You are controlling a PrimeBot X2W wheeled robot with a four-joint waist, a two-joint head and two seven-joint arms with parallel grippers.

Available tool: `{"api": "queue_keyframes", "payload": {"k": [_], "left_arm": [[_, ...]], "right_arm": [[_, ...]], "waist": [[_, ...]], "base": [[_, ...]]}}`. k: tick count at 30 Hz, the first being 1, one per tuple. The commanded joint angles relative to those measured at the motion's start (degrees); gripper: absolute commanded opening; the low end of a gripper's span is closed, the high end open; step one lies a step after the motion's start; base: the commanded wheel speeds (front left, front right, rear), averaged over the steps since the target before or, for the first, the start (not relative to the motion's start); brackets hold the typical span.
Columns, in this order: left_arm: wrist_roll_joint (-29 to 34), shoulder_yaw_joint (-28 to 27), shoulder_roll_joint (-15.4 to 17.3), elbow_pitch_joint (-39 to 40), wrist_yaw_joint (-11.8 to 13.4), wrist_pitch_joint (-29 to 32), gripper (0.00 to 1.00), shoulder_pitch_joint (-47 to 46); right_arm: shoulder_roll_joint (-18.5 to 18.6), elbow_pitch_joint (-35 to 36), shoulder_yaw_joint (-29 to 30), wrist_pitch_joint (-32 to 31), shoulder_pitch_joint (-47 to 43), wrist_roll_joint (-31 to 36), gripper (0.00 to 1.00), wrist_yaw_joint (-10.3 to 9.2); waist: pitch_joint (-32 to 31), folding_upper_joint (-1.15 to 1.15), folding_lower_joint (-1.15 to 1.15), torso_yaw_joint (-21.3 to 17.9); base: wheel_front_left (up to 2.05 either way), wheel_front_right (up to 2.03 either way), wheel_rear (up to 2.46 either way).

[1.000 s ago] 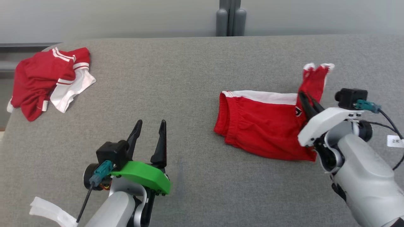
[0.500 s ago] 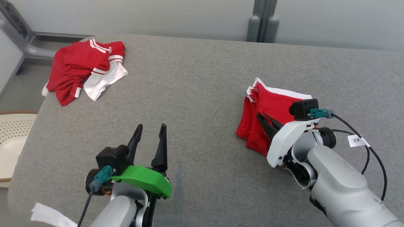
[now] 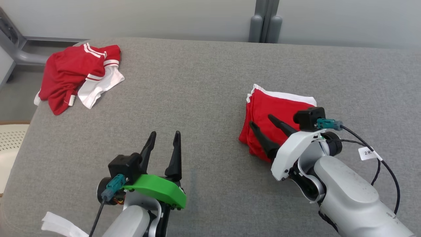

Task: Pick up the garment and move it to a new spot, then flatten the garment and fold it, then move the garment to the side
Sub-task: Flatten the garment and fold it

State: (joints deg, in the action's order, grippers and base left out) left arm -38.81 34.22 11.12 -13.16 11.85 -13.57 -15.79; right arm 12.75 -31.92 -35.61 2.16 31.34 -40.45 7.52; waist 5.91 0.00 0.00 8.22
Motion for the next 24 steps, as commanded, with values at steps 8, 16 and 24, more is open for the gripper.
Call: {"api": "queue_keyframes", "payload": {"k": [8,16,24], "left_arm": [[0.8,1.5,-1.6,-1.3,-0.6,-0.5,1.0,-1.2],[1.2,1.5,-2.3,-2.5,-0.6,-0.9,1.0,-1.6],[2.8,-0.3,-2.6,-4.6,-0.9,-1.6,1.0,0.0]], "right_arm": [[2.0,3.3,7.0,4.1,-3.4,3.1,1.0,-0.06],[1.6,5.1,16.7,8.6,-6.8,10.2,1.0,-0.06],[-2.1,8.5,26.1,10.8,-13.2,18.9,1.0,-0.06]], "waist": [[-0.2,0.0,0.0,-2.2],[-0.8,0.0,0.0,-3.5],[-2.5,0.0,0.0,-4.3]], "base": [[0.0,0.0,0.0],[0.0,0.0,0.0],[0.0,0.0,0.0]]}}
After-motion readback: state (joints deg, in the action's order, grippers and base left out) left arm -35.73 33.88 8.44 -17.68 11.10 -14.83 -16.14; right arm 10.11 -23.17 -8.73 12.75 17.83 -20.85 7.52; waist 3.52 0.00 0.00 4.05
